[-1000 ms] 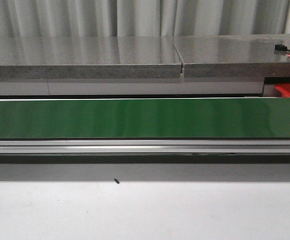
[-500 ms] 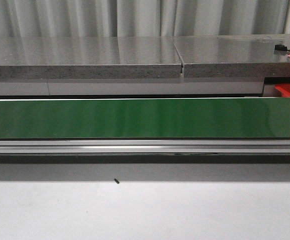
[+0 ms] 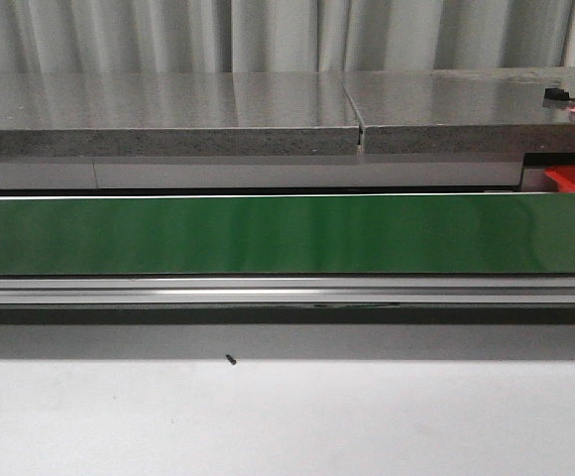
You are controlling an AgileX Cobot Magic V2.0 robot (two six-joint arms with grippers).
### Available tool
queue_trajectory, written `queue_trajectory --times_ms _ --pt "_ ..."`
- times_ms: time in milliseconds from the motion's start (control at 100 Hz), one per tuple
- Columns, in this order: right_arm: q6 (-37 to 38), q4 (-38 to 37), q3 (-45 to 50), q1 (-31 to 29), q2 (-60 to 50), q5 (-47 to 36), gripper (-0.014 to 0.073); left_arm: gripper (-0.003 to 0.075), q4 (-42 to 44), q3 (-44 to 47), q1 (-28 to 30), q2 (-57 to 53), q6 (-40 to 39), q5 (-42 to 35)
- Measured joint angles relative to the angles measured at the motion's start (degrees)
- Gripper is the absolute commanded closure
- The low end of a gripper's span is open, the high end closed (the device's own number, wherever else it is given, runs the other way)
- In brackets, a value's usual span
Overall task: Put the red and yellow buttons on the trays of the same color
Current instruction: 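Lower the left gripper onto a yellow-capped button and grasp it, then set the yellow button on the green belt with the left gripper, release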
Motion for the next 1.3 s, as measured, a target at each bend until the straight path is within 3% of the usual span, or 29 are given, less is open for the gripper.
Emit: queue_trajectory --times_ms 180,550,670,1010,1110,1300 --pt "0.00 0.00 0.00 0.00 0.00 0.00 0.0662 0.0728 0.68 0.00 -3.60 4.44 0.00 0.13" --pt "0.00 0.00 0.00 0.00 0.00 0.00 0.0662 0.0703 1.51 -0.14 -4.04 9.08 0.00 -0.09" --pt "0.00 0.00 0.00 0.00 0.00 0.00 0.0662 0.0628 1.98 -0.14 -4.04 9.76 0.00 -0.19" --pt "0.00 0.00 0.00 0.00 0.00 0.00 0.0662 0.0253 2.20 -0.14 -5.05 9.97 1.55 -0.31" --pt "0.00 0.00 0.00 0.00 0.00 0.00 0.0662 0.0214 2.20 -0.27 -6.12 9.97 1.79 -0.31" --pt "0.00 0.00 0.00 0.00 0.00 0.00 0.0662 0.0214 2.20 -2.33 -8.27 9.97 1.78 0.36"
